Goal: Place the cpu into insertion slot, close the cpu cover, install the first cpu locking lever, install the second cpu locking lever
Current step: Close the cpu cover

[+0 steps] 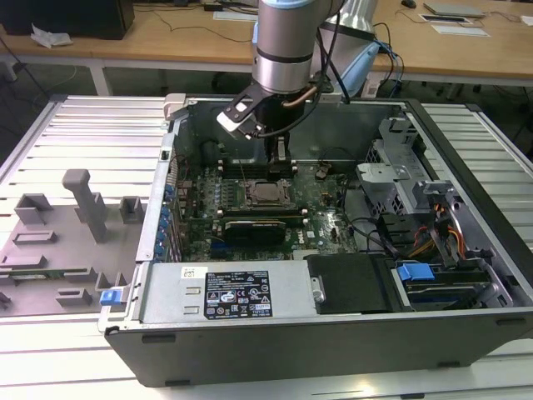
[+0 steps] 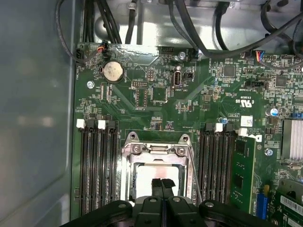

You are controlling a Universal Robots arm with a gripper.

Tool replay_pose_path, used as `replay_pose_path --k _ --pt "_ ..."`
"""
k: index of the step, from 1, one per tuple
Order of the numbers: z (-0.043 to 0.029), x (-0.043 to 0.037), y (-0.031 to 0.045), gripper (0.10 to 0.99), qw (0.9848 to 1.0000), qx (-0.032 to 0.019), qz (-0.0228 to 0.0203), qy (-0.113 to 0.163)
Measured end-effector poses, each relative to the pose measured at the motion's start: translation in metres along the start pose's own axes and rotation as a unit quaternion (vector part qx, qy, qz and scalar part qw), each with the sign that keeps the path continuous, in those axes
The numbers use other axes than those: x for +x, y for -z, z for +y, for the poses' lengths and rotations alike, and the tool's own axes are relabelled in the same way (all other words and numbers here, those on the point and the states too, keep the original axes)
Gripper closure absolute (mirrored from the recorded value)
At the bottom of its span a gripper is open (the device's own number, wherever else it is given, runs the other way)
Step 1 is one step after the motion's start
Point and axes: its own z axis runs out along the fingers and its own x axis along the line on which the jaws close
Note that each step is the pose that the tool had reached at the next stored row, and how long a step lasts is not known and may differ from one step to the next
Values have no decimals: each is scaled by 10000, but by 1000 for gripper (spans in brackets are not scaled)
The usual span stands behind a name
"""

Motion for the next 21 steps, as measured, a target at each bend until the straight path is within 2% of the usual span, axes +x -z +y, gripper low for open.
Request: replay_pose_path --k 5,7,10,15,21 --pt "-1 0 -2 980 10000 -1 0 24" --pt "-1 0 -3 980 9998 -6 1 183" --pt "-1 0 -3 980 9988 -15 0 498" --pt "-1 2 -3 980 9973 -20 -9 734" --pt "0 11 -2 980 9947 -25 -40 1024"
